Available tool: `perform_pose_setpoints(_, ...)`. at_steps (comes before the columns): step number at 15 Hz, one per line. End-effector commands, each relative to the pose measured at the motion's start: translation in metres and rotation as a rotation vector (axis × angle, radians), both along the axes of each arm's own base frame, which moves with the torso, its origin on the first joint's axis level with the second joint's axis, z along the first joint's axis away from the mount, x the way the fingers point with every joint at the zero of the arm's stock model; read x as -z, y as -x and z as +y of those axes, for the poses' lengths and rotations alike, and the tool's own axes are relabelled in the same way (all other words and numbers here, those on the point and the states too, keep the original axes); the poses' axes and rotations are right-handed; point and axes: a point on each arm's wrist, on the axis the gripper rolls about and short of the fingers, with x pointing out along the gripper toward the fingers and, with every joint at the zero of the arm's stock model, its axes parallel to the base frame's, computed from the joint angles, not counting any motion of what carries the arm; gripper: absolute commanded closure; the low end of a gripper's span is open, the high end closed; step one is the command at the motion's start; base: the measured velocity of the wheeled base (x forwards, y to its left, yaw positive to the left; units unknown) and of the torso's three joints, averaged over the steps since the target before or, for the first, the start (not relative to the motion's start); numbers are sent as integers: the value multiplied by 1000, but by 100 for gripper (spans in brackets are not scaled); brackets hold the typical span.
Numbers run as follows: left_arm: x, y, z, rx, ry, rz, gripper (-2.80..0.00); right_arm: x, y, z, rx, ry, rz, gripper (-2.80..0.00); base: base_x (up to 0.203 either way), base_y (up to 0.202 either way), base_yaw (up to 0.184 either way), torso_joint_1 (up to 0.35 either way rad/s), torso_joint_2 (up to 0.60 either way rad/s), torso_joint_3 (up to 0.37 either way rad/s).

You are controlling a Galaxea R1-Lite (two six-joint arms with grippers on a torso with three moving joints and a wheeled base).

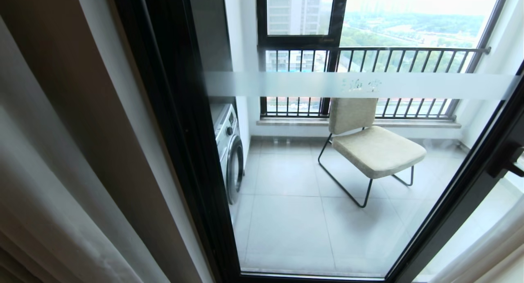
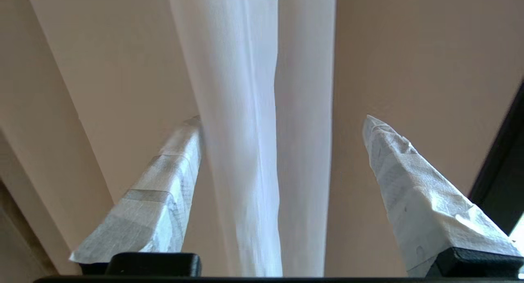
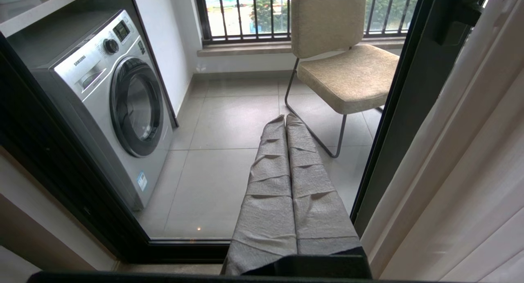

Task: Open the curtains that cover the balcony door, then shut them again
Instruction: Pull the inner curtains open on both sides

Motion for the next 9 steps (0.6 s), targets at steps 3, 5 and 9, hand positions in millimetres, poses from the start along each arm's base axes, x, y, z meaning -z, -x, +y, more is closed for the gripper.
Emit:
perform_pose_setpoints(3,15,56,-34,6,-9,-17,-280,0,0,0,0,-1,-1,0,0,0,0,0,0,0)
perform_pose_setpoints(5,29,75,-45,8,-4,-7,-280,0,0,0,0,-1,-1,0,0,0,0,0,0,0)
perform_pose_setpoints(9,37,84,-51,9,-1,-1,-280,0,0,0,0,-1,-1,0,0,0,0,0,0,0)
